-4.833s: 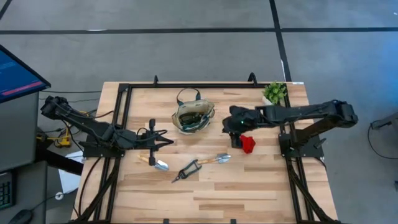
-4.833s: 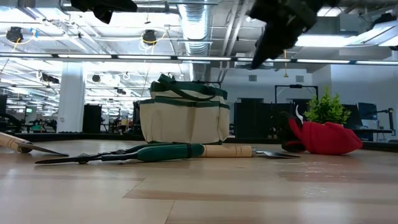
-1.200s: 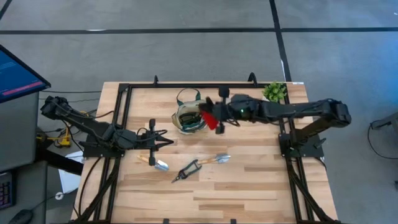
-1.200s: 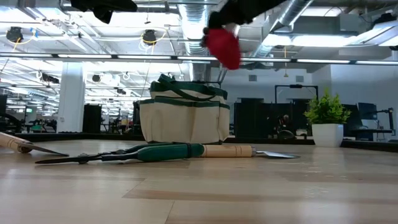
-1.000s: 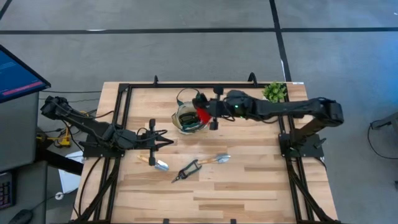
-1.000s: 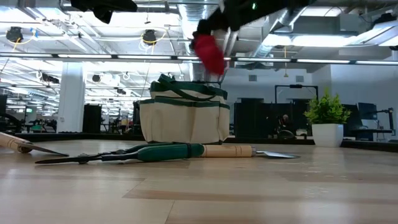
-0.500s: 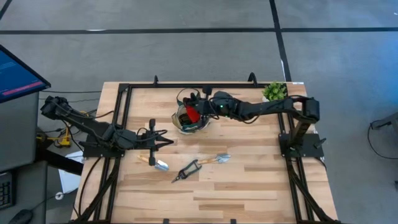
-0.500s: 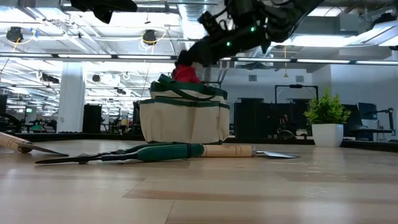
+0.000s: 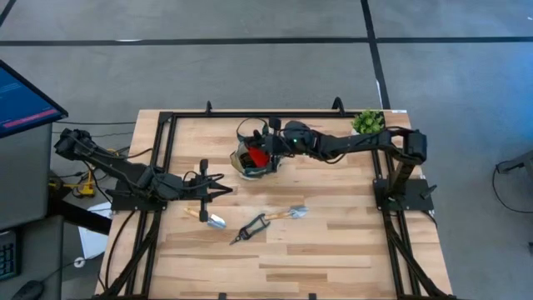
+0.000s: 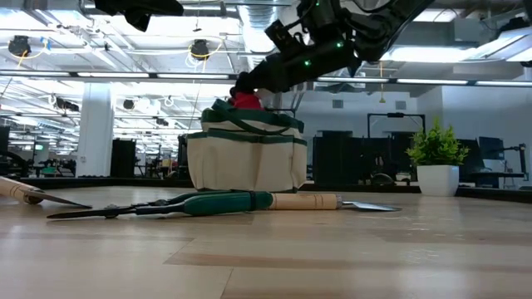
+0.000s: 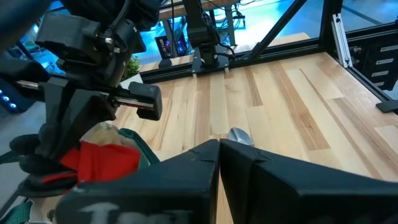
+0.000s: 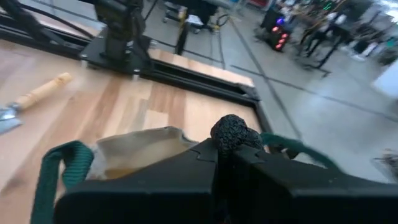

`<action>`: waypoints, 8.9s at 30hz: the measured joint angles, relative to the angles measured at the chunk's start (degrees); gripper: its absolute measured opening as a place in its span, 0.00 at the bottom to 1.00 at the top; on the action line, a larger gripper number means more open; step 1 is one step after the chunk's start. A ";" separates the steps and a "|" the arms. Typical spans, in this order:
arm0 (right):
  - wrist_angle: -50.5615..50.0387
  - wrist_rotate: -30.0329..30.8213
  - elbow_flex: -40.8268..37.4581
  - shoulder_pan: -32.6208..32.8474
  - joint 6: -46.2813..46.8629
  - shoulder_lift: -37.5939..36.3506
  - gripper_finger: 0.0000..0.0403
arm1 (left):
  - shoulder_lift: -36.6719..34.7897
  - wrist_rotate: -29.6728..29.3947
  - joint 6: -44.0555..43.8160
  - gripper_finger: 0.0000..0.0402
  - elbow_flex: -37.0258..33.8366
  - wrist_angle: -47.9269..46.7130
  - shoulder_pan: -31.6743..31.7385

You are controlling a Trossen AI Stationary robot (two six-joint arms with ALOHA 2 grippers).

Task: Pick & Place Garden tools in Gardening bag
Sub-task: Put the red gloves into the brown gardening bag, then put the brown right trowel into the brown gardening bag

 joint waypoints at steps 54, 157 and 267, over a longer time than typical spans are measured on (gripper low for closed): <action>-3.61 -4.38 -0.02 -2.36 3.35 -0.07 0.00 | 9.44 10.06 5.10 0.01 0.02 17.66 6.81; -31.15 21.22 -16.18 30.73 22.75 -22.69 0.00 | -12.05 1.68 0.04 0.01 -15.71 8.49 -4.83; -45.97 24.80 -6.03 20.57 4.82 -17.00 0.13 | -7.08 -2.69 -11.47 0.01 -22.95 36.36 3.17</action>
